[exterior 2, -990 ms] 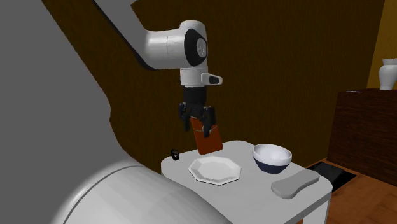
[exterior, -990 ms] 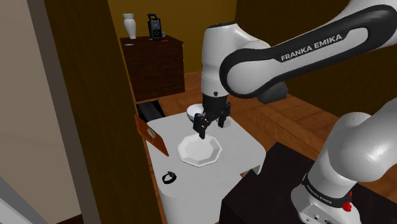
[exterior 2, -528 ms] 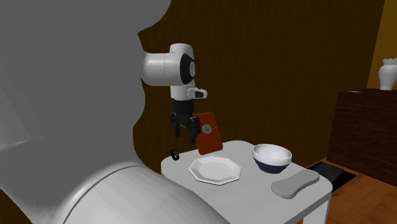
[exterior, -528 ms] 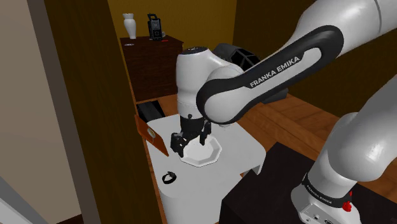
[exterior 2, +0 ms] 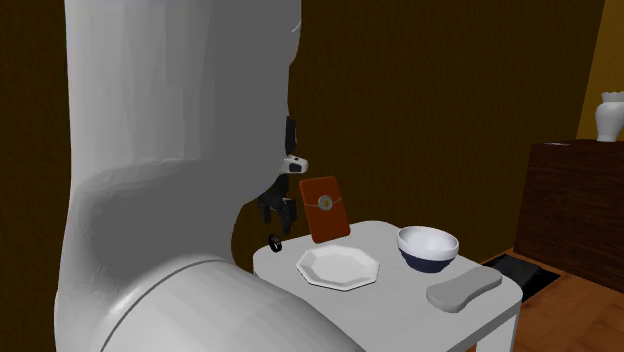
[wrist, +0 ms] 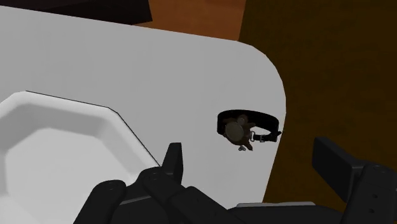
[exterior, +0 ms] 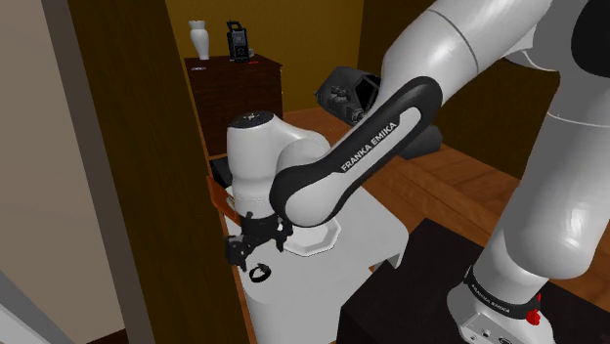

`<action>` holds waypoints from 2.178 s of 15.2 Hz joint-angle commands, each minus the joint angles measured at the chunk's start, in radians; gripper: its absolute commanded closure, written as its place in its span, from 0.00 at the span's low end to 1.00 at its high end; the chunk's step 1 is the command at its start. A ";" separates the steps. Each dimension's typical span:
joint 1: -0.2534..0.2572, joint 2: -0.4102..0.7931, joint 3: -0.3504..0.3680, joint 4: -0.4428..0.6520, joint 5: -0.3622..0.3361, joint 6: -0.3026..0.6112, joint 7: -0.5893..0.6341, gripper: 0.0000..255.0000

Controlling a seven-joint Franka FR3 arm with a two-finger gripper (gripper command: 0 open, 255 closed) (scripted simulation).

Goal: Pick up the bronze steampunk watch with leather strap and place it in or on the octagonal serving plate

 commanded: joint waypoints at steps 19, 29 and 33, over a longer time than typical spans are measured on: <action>0.042 0.137 -0.035 0.007 -0.135 0.098 0.109 1.00; 0.021 0.086 -0.014 0.021 -0.081 0.045 0.068 1.00; 0.009 0.043 0.001 0.035 -0.037 -0.001 0.038 1.00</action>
